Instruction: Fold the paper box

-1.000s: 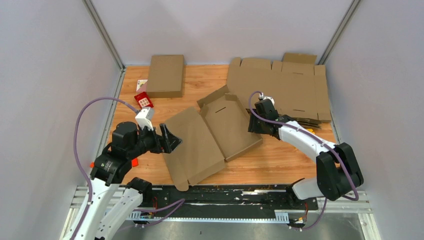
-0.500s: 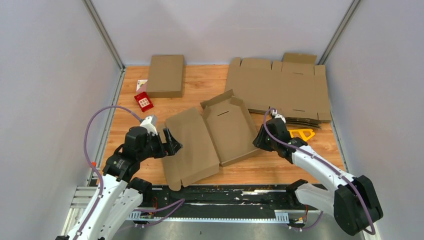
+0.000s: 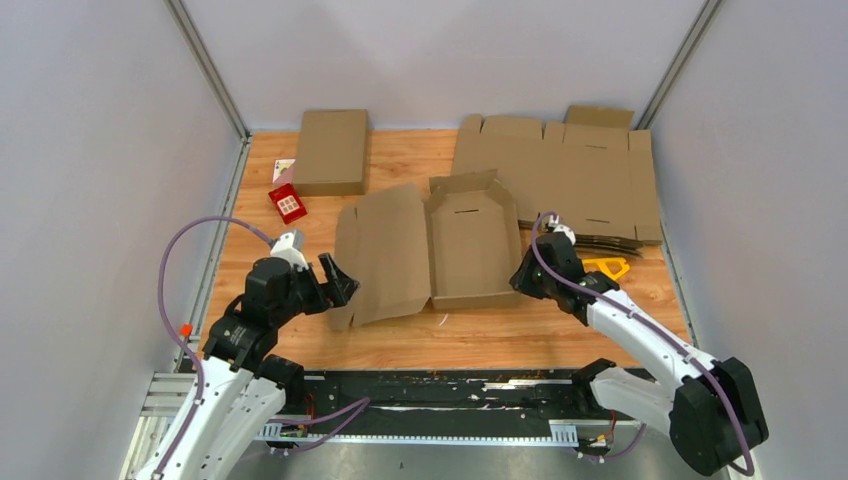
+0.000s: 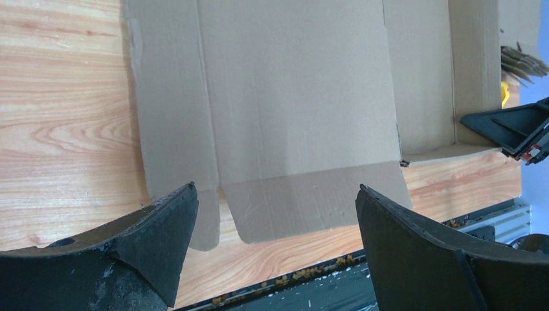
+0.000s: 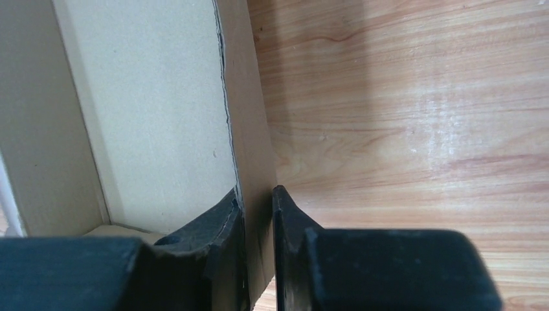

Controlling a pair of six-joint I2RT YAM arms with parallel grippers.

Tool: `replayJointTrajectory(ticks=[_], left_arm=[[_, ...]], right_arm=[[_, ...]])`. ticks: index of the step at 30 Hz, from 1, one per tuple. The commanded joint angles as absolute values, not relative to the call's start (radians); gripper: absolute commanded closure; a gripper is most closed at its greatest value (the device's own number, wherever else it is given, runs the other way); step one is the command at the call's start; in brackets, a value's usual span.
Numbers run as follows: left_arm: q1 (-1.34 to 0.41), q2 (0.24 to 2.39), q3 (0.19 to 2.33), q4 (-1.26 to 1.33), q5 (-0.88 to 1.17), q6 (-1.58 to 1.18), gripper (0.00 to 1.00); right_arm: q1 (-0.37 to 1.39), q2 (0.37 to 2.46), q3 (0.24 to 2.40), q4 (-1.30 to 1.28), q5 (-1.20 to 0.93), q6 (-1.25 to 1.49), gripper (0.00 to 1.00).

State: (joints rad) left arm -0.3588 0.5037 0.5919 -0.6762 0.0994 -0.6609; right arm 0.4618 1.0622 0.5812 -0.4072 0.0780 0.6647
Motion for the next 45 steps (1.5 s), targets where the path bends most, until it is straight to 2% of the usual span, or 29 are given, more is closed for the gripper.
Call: replayJointTrajectory(ticks=[1, 12, 19, 21, 24, 27, 30, 32, 38, 45], left_arm=[[-0.360, 0.459, 0.638, -0.647, 0.074, -0.672, 0.02], [-0.361, 0.370, 0.535, -0.482, 0.212, -0.789, 0.02], [-0.360, 0.279, 0.299, -0.117, 0.248, -1.075, 0.05], [-0.361, 0.277, 0.255, -0.034, 0.227, -1.124, 0.05], [-0.361, 0.303, 0.240, 0.018, 0.186, -1.109, 0.05], [-0.360, 0.351, 0.255, 0.022, 0.160, -1.069, 0.05], [-0.361, 0.408, 0.273, 0.010, 0.154, -1.043, 0.05], [-0.362, 0.460, 0.282, 0.008, 0.168, -1.026, 0.05], [-0.360, 0.574, 0.303, -0.019, 0.203, -0.963, 0.08], [-0.360, 0.594, 0.288, 0.013, 0.204, -0.939, 0.08]], right_arm=[[0.461, 0.963, 0.615, -0.361, 0.106, 0.742, 0.81], [0.461, 0.881, 0.733, -0.422, 0.217, 0.806, 0.81], [0.460, 0.867, 0.692, -0.425, 0.297, 1.059, 0.77], [0.462, 0.881, 0.666, -0.368, 0.250, 1.082, 0.69], [0.465, 0.937, 0.651, -0.307, 0.120, 1.076, 0.49], [0.498, 1.005, 0.638, -0.265, -0.015, 1.060, 0.34], [0.509, 1.045, 0.638, -0.266, -0.094, 0.979, 0.16], [0.508, 1.058, 0.680, -0.325, -0.082, 0.849, 0.11], [0.509, 1.089, 0.811, -0.407, -0.078, 0.363, 0.14], [0.590, 1.278, 0.918, -0.408, -0.203, 0.129, 0.16]])
